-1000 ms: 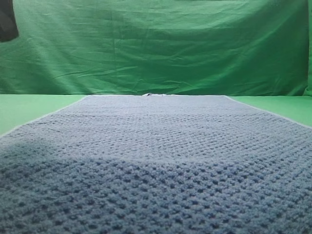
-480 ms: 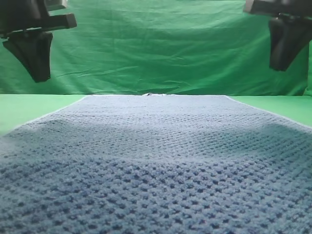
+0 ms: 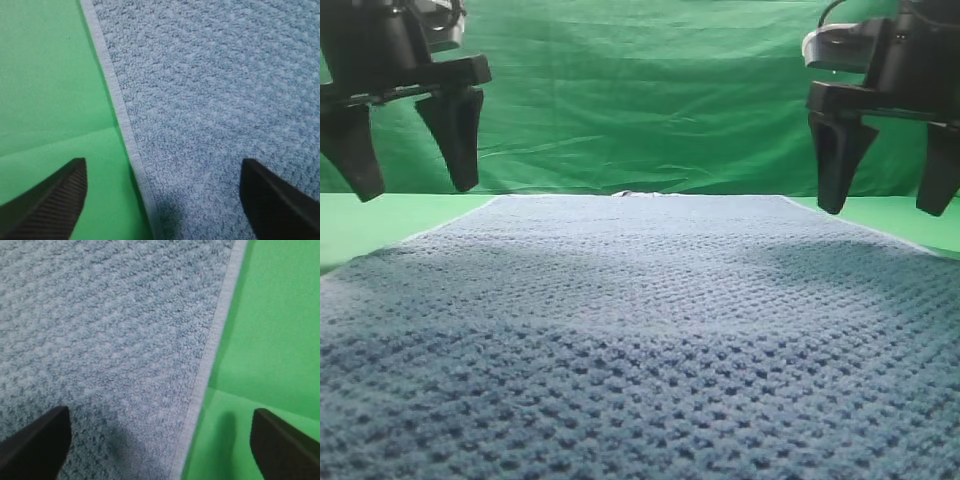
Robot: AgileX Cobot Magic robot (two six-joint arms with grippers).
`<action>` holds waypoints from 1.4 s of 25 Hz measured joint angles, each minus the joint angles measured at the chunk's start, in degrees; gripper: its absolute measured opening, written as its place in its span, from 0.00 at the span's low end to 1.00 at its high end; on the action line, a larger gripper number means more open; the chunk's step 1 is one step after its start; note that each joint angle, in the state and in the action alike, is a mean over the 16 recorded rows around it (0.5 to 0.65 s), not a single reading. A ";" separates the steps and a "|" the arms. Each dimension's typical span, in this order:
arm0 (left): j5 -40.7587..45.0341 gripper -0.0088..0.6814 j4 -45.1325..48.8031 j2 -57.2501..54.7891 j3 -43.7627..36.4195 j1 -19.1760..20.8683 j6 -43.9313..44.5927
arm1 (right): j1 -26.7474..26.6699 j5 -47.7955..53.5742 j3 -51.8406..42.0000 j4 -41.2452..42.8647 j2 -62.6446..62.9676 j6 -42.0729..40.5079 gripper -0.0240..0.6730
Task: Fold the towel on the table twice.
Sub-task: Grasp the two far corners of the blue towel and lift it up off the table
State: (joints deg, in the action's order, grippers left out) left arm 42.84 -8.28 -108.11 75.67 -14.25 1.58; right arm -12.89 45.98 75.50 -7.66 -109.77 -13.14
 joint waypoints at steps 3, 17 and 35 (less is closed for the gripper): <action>-0.02 0.87 -0.44 -1.04 0.00 0.00 -0.65 | 0.00 -0.64 0.03 0.00 -1.17 -0.09 0.94; -0.47 0.88 -1.99 -4.46 0.29 0.00 -1.70 | 0.00 -3.79 0.34 0.26 -4.18 -1.13 0.88; 3.00 0.22 -2.34 -7.76 2.75 0.43 -1.18 | -0.10 -3.16 1.47 -0.99 -5.52 -2.65 0.18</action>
State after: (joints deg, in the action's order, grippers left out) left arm 45.84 -10.62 -115.88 78.42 -13.81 0.40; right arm -12.99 42.82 76.96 -8.65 -115.28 -15.79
